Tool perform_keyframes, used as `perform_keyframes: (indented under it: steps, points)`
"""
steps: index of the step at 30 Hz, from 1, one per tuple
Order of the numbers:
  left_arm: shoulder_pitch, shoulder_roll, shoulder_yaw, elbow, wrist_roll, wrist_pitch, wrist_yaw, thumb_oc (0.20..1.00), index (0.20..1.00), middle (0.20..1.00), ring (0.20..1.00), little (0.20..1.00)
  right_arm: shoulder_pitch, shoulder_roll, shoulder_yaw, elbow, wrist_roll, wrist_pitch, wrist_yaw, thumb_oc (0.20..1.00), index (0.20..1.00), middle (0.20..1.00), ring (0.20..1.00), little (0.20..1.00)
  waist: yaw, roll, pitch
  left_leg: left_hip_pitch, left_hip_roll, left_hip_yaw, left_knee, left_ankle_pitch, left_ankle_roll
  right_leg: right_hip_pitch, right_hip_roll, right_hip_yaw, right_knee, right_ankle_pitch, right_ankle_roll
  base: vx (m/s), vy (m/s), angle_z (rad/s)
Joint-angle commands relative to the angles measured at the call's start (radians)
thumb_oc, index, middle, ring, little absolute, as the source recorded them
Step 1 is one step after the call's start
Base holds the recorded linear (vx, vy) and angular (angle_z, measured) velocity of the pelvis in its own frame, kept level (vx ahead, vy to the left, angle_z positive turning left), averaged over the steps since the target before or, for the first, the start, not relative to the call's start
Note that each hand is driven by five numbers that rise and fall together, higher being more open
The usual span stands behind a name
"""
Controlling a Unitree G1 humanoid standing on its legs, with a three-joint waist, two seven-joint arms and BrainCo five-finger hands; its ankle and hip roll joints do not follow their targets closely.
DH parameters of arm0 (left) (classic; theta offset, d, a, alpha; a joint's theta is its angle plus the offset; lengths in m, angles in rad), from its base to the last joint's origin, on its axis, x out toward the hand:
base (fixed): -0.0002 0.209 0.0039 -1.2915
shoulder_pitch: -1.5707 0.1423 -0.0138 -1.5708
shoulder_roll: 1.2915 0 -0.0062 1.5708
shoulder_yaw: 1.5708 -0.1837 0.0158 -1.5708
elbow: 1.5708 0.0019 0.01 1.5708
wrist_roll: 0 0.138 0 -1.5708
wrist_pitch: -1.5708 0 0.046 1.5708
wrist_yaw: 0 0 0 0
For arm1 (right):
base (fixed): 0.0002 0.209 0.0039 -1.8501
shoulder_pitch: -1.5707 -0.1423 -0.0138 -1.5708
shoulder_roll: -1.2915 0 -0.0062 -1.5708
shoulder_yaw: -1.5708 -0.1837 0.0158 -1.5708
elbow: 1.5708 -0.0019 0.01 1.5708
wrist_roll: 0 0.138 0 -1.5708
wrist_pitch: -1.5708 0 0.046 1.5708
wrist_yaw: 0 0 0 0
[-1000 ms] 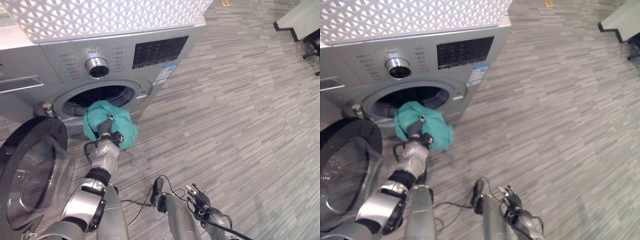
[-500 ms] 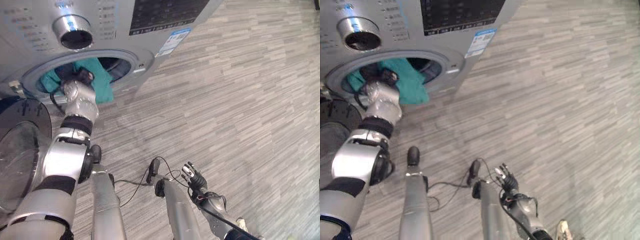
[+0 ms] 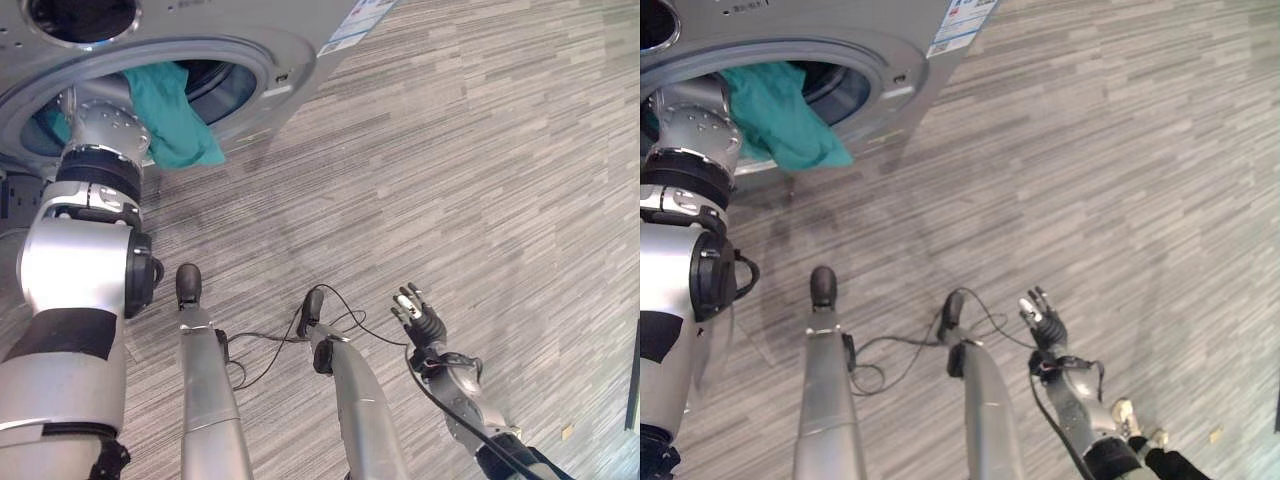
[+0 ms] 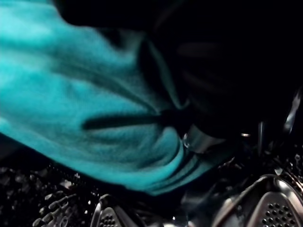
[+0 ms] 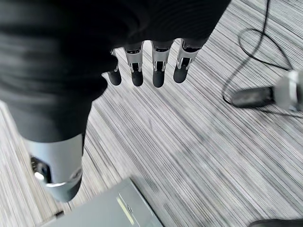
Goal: Grab the laundry basket,head to the washer,open it,put in the laundry and shut it.
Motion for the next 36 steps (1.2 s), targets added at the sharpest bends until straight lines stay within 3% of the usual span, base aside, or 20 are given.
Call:
perform_keyframes:
  steps: [1, 3, 4, 5, 8, 9, 10, 11, 16, 17, 18, 20, 21, 31, 32, 33, 36]
  points:
    - [-0.329, 0.043, -0.074, -0.270, -0.046, -0.135, -0.067, 0.200, 0.200, 0.200, 0.200, 0.200, 0.084, -0.072, -0.118, -0.085, 0.020, -0.014, 0.004, 1.000, 1.000, 1.000, 1.000, 1.000, -0.029, 0.053, -0.026, -0.070, -0.021, -0.049, -0.007, 0.000, 0.022, 0.124, -0.074, 0.005, -0.045, 0.016, 0.015, 0.05, -0.051, 0.13]
    - [-0.314, 0.032, -0.072, -0.285, -0.046, -0.144, -0.063, 0.200, 0.200, 0.200, 0.200, 0.200, 0.096, -0.071, -0.127, -0.091, 0.020, -0.011, 0.004, 1.000, 1.000, 1.000, 1.000, 1.000, -0.023, 0.055, -0.029, -0.070, -0.023, -0.051, -0.010, 0.002, 0.022, 0.126, -0.075, 0.001, -0.047, 0.017, 0.015, 0.02, -0.028, 0.23]
    - [-0.250, -0.069, -0.057, -0.394, -0.131, -0.189, -0.079, 0.200, 0.200, 0.200, 0.200, 0.200, 0.117, -0.071, -0.130, -0.086, 0.017, 0.010, 0.002, 1.000, 1.000, 1.000, 1.000, 1.000, -0.009, 0.059, -0.027, -0.070, -0.033, -0.058, -0.031, 0.014, 0.023, 0.122, -0.072, -0.005, -0.044, 0.015, 0.012, 0.02, -0.046, 0.28]
    - [-0.248, -0.097, -0.060, -0.424, -0.141, -0.197, -0.083, 0.200, 0.200, 0.200, 0.200, 0.200, 0.111, -0.082, -0.124, -0.086, 0.006, 0.018, -0.002, 1.000, 1.000, 1.000, 1.000, 1.000, -0.011, 0.059, -0.026, -0.068, -0.032, -0.059, -0.037, 0.015, 0.023, 0.116, -0.070, -0.005, -0.041, 0.015, 0.011, 0.02, -0.049, 0.22]
    - [-0.221, -0.139, -0.089, -0.460, -0.128, -0.175, -0.070, 0.200, 0.200, 0.200, 0.200, 0.200, 0.103, -0.089, -0.118, -0.096, 0.007, 0.026, -0.005, 1.000, 1.000, 1.000, 1.000, 1.000, -0.008, 0.059, -0.025, -0.065, -0.030, -0.060, -0.047, 0.021, 0.019, 0.109, -0.065, -0.007, -0.043, 0.015, 0.009, -0.01, -0.008, 0.13]
    - [-0.209, -0.143, -0.138, -0.416, -0.087, -0.105, -0.070, 0.529, 0.529, 0.529, 0.529, 0.529, 0.103, -0.105, -0.117, -0.112, 0.001, 0.040, 0.005, 1.000, 1.000, 1.000, 1.000, 1.000, -0.009, 0.067, -0.020, -0.066, -0.027, -0.061, -0.049, 0.026, 0.022, 0.102, -0.063, -0.005, -0.040, 0.016, 0.008, 0.00, 0.000, 0.00]
    - [-0.216, -0.142, -0.139, -0.409, -0.084, -0.096, -0.070, 0.529, 0.529, 0.529, 0.529, 0.529, 0.104, -0.103, -0.118, -0.117, 0.000, 0.043, 0.005, 1.000, 1.000, 1.000, 1.000, 1.000, -0.009, 0.065, -0.022, -0.067, -0.026, -0.061, -0.050, 0.027, 0.021, 0.099, -0.062, -0.004, -0.039, 0.016, 0.008, 0.00, 0.000, 0.00]
    - [-0.216, -0.142, -0.139, -0.409, -0.085, -0.096, -0.071, 0.915, 0.915, 0.915, 0.915, 0.915, 0.105, -0.103, -0.118, -0.117, 0.000, 0.043, 0.004, 1.000, 1.000, 1.000, 1.000, 1.000, -0.009, 0.064, -0.022, -0.068, -0.026, -0.061, -0.050, 0.027, 0.021, 0.098, -0.062, -0.004, -0.039, 0.016, 0.008, 0.00, 0.000, 0.00]
    - [-0.216, -0.142, -0.139, -0.409, -0.085, -0.096, -0.071, 0.915, 0.915, 0.915, 0.915, 0.915, 0.105, -0.103, -0.118, -0.117, 0.000, 0.043, 0.004, 1.000, 1.000, 1.000, 1.000, 1.000, -0.009, 0.064, -0.022, -0.068, -0.026, -0.061, -0.050, 0.027, 0.021, 0.098, -0.062, -0.004, -0.039, 0.016, 0.008, 0.00, 0.000, 0.00]
    - [-0.237, -0.091, -0.252, -0.218, 0.044, 0.124, -0.129, 1.000, 1.000, 1.000, 1.000, 1.000, 0.101, -0.143, -0.133, -0.125, -0.002, 0.061, 0.020, 1.000, 1.000, 1.000, 1.000, 1.000, -0.006, 0.080, -0.025, -0.070, -0.021, -0.058, -0.045, 0.026, 0.023, 0.089, -0.062, -0.002, -0.028, 0.010, 0.005, -0.04, 0.109, -0.01]
    - [-0.474, -0.047, -0.802, 0.217, 1.223, 0.405, -0.244, 1.000, 1.000, 1.000, 1.000, 1.000, 0.101, -0.189, -0.230, -0.173, -0.139, 0.104, 0.055, 1.000, 1.000, 1.000, 1.000, 1.000, -0.013, 0.116, -0.036, -0.101, -0.011, -0.040, -0.040, 0.049, 0.036, 0.033, -0.074, 0.009, -0.014, 0.033, 0.006, -0.04, 0.108, -0.03]
    - [-0.477, -0.050, -0.805, 0.220, 1.227, 0.405, -0.244, 1.000, 1.000, 1.000, 1.000, 1.000, 0.100, -0.184, -0.230, -0.172, -0.140, 0.104, 0.054, 1.000, 1.000, 1.000, 1.000, 1.000, -0.012, 0.111, -0.035, -0.101, -0.011, -0.039, -0.040, 0.048, 0.036, 0.032, -0.075, 0.011, -0.013, 0.033, 0.006, -0.03, 0.063, -0.11]
    - [-0.455, -0.072, -0.903, 0.234, 1.464, 0.432, -0.240, 1.000, 1.000, 1.000, 1.000, 1.000, 0.084, -0.190, -0.205, -0.191, -0.169, 0.090, 0.058, 1.000, 1.000, 1.000, 1.000, 1.000, -0.030, 0.108, -0.040, -0.103, -0.001, -0.037, -0.034, 0.038, 0.034, 0.023, -0.072, 0.019, -0.015, 0.036, 0.007, -0.02, 0.029, -0.21]
    - [-0.434, -0.077, -0.904, 0.243, 1.503, 0.443, -0.238, 1.000, 1.000, 1.000, 1.000, 1.000, 0.065, -0.185, -0.191, -0.198, -0.178, 0.085, 0.053, 1.000, 1.000, 1.000, 1.000, 1.000, -0.039, 0.104, -0.046, -0.108, 0.001, -0.037, -0.031, 0.038, 0.034, 0.015, -0.070, 0.023, -0.015, 0.038, 0.006, -0.01, 0.007, -0.05]
    - [-0.266, -0.136, -0.733, 0.281, 1.491, 0.506, -0.307, 1.000, 1.000, 1.000, 1.000, 1.000, 0.019, -0.155, -0.178, -0.229, -0.239, 0.072, 0.009, 1.000, 1.000, 1.000, 1.000, 1.000, -0.078, 0.094, -0.057, -0.110, 0.009, -0.036, -0.032, 0.032, 0.037, 0.003, -0.066, 0.033, -0.020, 0.041, 0.005, -0.03, 0.006, -0.01]
    - [-0.236, -0.188, -0.699, 0.247, 1.490, 0.504, -0.279, 1.000, 1.000, 1.000, 1.000, 1.000, 0.029, -0.154, -0.167, -0.222, -0.231, 0.078, 0.002, 1.000, 1.000, 1.000, 1.000, 1.000, -0.073, 0.095, -0.055, -0.104, 0.004, -0.037, -0.039, 0.034, 0.039, 0.003, -0.067, 0.034, -0.018, 0.039, 0.006, -0.04, 0.002, -0.06]
    - [-0.228, -0.203, -0.689, 0.232, 1.488, 0.501, -0.265, 1.000, 1.000, 1.000, 1.000, 1.000, 0.031, -0.156, -0.158, -0.215, -0.224, 0.079, 0.006, 1.000, 1.000, 1.000, 1.000, 1.000, -0.070, 0.096, -0.055, -0.101, 0.003, -0.036, -0.040, 0.033, 0.039, 0.003, -0.068, 0.035, -0.016, 0.039, 0.006, 0.00, -0.009, -0.04]
